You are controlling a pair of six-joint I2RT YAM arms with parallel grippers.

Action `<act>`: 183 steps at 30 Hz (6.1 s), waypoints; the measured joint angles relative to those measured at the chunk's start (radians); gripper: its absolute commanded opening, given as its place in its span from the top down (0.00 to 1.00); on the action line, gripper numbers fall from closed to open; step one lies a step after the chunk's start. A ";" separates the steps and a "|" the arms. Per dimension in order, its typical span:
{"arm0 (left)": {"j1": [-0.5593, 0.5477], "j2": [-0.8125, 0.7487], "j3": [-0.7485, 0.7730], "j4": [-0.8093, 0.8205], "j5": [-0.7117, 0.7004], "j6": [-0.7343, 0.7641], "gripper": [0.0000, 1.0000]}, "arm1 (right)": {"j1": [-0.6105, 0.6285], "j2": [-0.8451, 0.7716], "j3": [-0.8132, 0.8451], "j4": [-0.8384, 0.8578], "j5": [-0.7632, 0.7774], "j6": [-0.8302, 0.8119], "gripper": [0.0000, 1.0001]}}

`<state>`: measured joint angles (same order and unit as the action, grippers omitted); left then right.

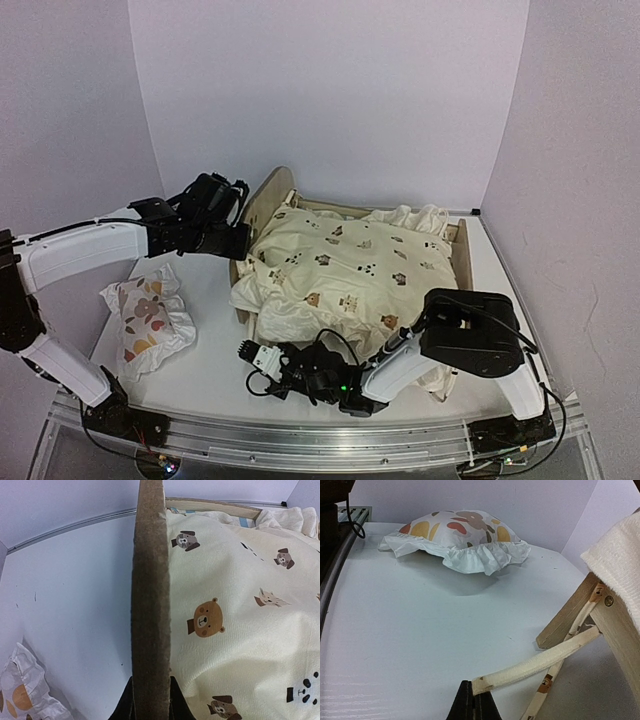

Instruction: Set up the pet bed

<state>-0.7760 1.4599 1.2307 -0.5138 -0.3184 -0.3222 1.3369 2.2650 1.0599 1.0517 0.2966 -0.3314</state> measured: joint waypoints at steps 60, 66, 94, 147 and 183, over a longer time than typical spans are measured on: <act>-0.039 -0.274 -0.003 -0.049 0.115 0.066 0.39 | 0.032 -0.201 0.096 -0.729 -0.081 0.233 1.00; -0.056 -0.106 0.193 -0.034 0.158 0.165 0.39 | 0.032 -0.160 0.091 -0.708 -0.080 0.267 1.00; -0.083 0.718 0.777 -0.303 0.025 0.129 0.98 | 0.030 -0.143 -0.018 -0.525 -0.091 0.358 1.00; -0.054 0.303 0.309 0.283 0.085 0.090 0.01 | 0.030 -0.140 -0.023 -0.509 -0.082 0.376 1.00; -0.092 -0.357 -0.296 -0.079 0.040 -0.226 0.15 | 0.032 -0.353 0.049 -0.937 0.014 0.372 0.45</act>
<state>-0.8680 1.1032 0.9347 -0.5924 -0.2780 -0.5483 1.3693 1.9118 1.1086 0.1145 0.3104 0.0407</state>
